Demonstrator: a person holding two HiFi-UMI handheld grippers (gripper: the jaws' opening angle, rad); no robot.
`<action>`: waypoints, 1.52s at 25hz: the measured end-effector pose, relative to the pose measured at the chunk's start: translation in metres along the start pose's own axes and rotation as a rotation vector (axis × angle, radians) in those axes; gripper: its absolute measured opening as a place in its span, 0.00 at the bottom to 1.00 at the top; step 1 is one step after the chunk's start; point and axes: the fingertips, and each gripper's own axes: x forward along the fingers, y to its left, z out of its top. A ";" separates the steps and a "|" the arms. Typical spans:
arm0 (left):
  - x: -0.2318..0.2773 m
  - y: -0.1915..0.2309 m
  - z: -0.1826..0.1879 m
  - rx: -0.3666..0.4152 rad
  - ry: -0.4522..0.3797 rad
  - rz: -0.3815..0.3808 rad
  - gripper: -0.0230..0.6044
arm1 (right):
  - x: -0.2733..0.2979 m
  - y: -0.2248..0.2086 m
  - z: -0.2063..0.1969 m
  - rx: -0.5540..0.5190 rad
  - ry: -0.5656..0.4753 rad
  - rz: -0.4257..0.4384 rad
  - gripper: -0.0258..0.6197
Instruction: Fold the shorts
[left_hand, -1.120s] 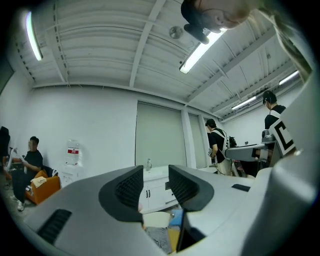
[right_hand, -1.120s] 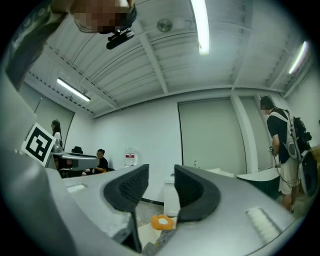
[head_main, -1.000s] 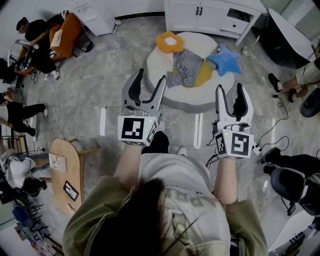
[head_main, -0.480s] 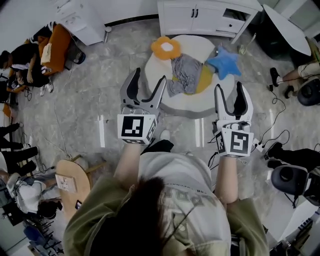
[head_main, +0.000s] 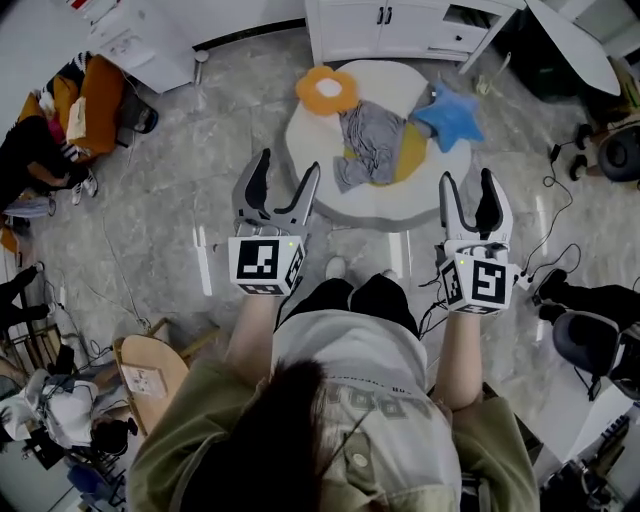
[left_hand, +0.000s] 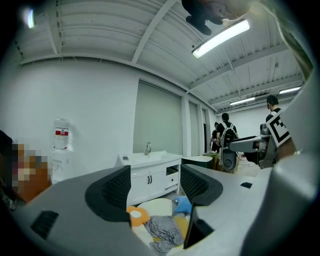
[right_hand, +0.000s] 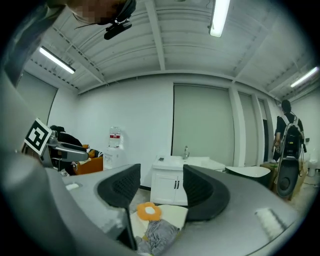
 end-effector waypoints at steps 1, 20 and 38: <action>0.004 -0.001 -0.008 -0.006 0.020 -0.001 0.52 | 0.003 -0.007 -0.007 0.001 0.019 -0.005 0.44; 0.136 -0.061 -0.164 0.001 0.451 0.046 0.52 | 0.153 -0.143 -0.148 -0.025 0.275 0.169 0.44; 0.216 -0.083 -0.399 -0.073 0.711 -0.157 0.52 | 0.296 -0.160 -0.464 0.089 0.632 0.130 0.44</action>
